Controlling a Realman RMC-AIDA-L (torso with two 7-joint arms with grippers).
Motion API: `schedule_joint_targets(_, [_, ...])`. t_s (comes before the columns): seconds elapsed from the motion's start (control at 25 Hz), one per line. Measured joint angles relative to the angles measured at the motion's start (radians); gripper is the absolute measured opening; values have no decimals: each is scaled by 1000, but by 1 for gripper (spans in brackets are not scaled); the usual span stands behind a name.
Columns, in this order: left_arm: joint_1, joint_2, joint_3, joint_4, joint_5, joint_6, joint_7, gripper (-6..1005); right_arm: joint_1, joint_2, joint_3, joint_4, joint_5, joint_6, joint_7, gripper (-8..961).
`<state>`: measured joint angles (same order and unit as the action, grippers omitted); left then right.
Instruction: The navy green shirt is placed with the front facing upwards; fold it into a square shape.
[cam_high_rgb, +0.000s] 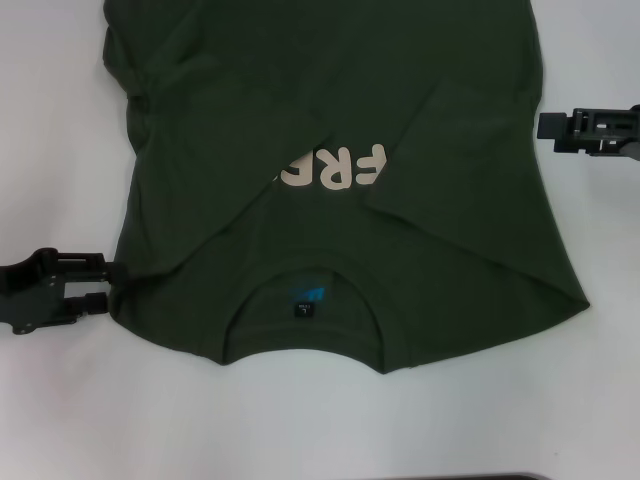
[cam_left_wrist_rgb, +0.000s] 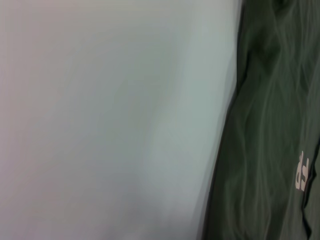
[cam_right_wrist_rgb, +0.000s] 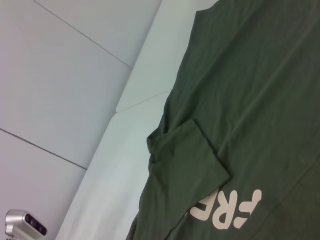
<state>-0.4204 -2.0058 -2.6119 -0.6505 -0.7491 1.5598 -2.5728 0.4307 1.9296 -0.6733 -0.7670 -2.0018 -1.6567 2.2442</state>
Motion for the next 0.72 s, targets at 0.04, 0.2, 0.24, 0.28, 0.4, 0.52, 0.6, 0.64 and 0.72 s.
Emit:
schedule_joint_targets(0.04, [0,-1,0,0,0,-2,-1,579,0,0,0,0,0,0,0,851])
schedule_joint_targets(0.2, [0,-2,2,0,-1,-6,-9,578,0,0,0,0,0,0,0,850])
schedule_joint_targets(0.24, [0,-2,2,0,-1,-7,-10,578,0,0,0,0,0,0,0,850])
schedule_joint_targets(0.28, [0,-2,2,0,-1,-7,-11,578,0,0,0,0,0,0,0,850])
schedule_joint_targets(0.4, [-1,-2,8,2,-1,-10,-12,577,0,0,0,0,0,0,0,850])
schedule_joint_targets(0.52, [-3,-2,18,10,-2,-12,-12,577,0,0,0,0,0,0,0,850])
schedule_joint_targets(0.6, [-4,-2,21,10,-2,-12,-12,577,0,0,0,0,0,0,0,850])
schedule_joint_targets(0.64, [-4,-3,22,10,-2,-11,-12,576,0,0,0,0,0,0,0,850])
schedule_joint_targets(0.72, [-5,-6,23,11,-2,-8,-12,576,-1,0,0,0,1,0,0,851])
